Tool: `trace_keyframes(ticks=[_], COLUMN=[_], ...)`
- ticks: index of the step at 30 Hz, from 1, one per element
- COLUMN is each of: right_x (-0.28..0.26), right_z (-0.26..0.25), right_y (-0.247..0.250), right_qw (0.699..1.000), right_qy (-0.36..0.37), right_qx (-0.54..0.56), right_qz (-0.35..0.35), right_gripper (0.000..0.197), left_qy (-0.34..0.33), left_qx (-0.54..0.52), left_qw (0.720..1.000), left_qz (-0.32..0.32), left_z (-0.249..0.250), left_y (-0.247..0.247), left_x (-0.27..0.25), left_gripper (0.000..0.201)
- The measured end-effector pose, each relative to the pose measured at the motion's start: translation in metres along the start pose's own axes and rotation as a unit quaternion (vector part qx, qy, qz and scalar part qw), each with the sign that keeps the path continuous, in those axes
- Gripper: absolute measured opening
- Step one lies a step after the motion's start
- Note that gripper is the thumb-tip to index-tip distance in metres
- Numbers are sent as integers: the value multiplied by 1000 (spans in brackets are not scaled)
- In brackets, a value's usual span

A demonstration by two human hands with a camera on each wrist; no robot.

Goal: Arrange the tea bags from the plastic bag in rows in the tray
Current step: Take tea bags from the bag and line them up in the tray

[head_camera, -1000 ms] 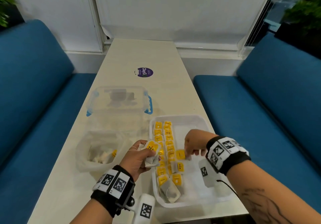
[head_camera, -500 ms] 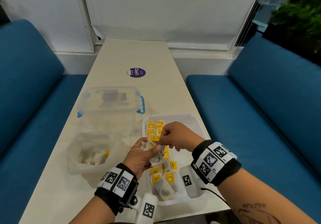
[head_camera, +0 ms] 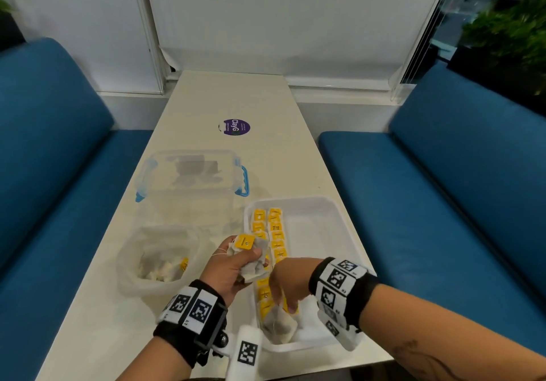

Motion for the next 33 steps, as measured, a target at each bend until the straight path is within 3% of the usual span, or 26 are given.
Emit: trace_keyframes(ticks=[4,7,9,13,15,17,19,21,23,24,27,29,33], right_x=[12,18,18,18,9,-9,-33,-57,-74,-78,-77,-70,-63], right_z=[-16,-17,-19,-20,-11,3,20,31,29,26,15,13,19], right_y=[-5,-6,-4,-5,10,39,74,100,107,105,89,80,73], right_qw=[994,995,995,996,999,995,973,927,877,863,866,881,883], right_qy=[8,-13,-14,-15,-20,-25,-32,-16,29,51,91,95,85], right_qx=[-102,-93,-86,-91,-32,71,148,227,314,337,313,262,201], right_qz=[23,34,43,15,24,67,172,297,361,372,378,382,415], right_gripper=[41,41,29,38,31,21,25,20,9,19,35,26,15], left_qy=[1,-1,0,2,5,10,24,44,61,69,71,63,60], left_qx=[-9,-14,-13,-1,2,5,10,14,13,10,-9,-7,-10], left_qw=[1000,1000,1000,1000,999,999,999,999,998,997,996,995,993], left_qz=[3,10,16,30,37,42,39,21,-3,-16,-54,-77,-97], left_z=[2,2,2,2,2,1,-2,-7,-11,-12,-9,-5,-5], left_y=[2,4,7,12,15,18,18,13,4,-1,-13,-17,-19], left_x=[-3,-5,-6,-5,-5,-4,-3,-3,-4,-5,-3,0,3], left_gripper=[18,19,19,18,19,19,20,18,18,18,21,22,37])
Point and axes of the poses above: each hand's wrist, its own x-axis towards the middle knuckle, its own y-axis out of the back of the hand, z = x × y, the point moved 7 cm from there along x, towards the middle knuckle, and after that the axes turned 11 degrees about -y, right-handed, at the moved point
